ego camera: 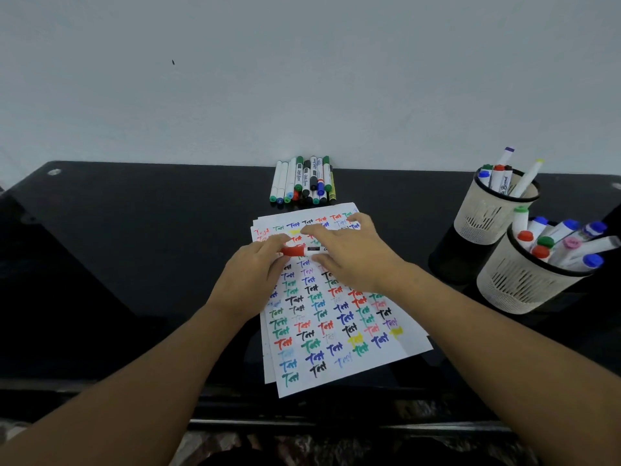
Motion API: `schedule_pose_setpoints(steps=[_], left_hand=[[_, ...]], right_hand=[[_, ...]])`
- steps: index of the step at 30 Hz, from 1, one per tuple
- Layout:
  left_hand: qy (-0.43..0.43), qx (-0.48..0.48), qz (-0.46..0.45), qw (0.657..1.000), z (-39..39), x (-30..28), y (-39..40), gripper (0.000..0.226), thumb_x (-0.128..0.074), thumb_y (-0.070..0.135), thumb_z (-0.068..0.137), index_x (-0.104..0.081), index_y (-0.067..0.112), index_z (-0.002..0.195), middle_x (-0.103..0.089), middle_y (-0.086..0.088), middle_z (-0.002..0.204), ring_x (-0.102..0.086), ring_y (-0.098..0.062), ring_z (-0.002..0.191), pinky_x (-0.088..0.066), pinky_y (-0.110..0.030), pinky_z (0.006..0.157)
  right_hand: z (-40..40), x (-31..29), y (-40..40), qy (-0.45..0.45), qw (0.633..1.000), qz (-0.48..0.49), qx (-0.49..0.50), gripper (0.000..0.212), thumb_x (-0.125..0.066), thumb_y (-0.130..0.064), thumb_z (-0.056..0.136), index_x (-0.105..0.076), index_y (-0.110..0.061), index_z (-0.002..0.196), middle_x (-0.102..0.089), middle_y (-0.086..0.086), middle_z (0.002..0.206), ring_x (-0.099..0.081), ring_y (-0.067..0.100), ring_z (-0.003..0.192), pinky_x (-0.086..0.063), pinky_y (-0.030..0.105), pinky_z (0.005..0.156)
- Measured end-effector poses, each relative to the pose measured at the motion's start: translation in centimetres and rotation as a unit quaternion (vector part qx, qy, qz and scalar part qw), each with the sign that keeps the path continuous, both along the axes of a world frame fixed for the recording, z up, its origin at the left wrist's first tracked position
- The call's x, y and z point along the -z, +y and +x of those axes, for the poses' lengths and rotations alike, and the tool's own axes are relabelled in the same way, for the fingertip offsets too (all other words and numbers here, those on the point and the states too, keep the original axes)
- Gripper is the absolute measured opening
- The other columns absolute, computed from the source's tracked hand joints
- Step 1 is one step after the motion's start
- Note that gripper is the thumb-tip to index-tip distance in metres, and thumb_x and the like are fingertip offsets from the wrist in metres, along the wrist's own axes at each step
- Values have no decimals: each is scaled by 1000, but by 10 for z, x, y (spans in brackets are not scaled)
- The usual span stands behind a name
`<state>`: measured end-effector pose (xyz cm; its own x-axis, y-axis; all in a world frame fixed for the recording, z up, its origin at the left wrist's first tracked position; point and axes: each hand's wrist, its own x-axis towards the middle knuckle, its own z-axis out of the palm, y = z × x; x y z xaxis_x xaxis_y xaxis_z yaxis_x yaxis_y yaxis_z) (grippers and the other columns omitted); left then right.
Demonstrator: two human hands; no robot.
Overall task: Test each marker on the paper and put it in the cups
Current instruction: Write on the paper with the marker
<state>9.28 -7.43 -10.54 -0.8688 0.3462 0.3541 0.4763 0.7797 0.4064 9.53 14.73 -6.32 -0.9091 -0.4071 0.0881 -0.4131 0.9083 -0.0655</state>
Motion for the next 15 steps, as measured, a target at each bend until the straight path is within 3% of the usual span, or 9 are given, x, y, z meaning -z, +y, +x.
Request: schedule_pose_setpoints(steps=[2,4,5,7,9,12,15], left_hand=[[-20,-9,5,1000,1,-1,1,43,-51,36,105,-41,30,146,-67,3,126,-59,-15,110,-39,-24,83],[-42,-16,16,999,1,-2,2,55,-52,38,104,-30,32,154,-63,7,138,-57,-17,122,-39,-26,91],[-52,-20,24,998,1,-2,3,61,-53,40,103,-25,33,157,-59,9,143,-54,-17,127,-40,-28,97],[-77,-34,43,995,-1,-2,3,73,-57,47,100,-17,35,159,-53,10,149,-50,-17,132,-39,-32,104],[-91,-43,36,994,-5,-1,3,77,-59,56,96,-21,34,159,-52,6,149,-49,-16,132,-41,-35,105],[-81,-39,-15,996,-8,3,2,73,-56,65,93,-39,28,154,-51,2,148,-46,-17,134,-42,-39,108],[-68,-36,-26,997,-10,5,0,71,-53,69,92,-48,27,149,-52,4,148,-43,-15,136,-41,-40,111]], right_hand=[[-1,-3,-2,-2,1000,12,-25,50,-39,-39,111,-24,-34,158,-69,-4,129,-64,20,113,-25,46,120],[1,-5,-4,-15,999,-9,-34,54,-39,-33,111,-20,-36,161,-65,1,128,-63,22,96,-49,44,96],[2,-5,-5,-15,999,-24,-31,56,-38,-32,110,-17,-38,162,-62,2,126,-61,20,90,-52,41,83],[4,-7,-5,-26,998,-58,-17,60,-35,-32,110,-8,-46,162,-57,0,116,-58,15,82,-50,33,68],[5,-6,-2,-49,995,-88,2,61,-33,-32,110,-6,-54,160,-53,-4,104,-56,12,80,-45,29,62],[9,-5,5,-75,988,-133,30,56,-36,-33,108,-20,-53,158,-57,-4,97,-58,13,82,-48,32,64],[12,-2,11,-84,983,-152,56,50,-42,-34,105,-27,-52,150,-63,-1,81,-62,15,68,-53,39,59]])
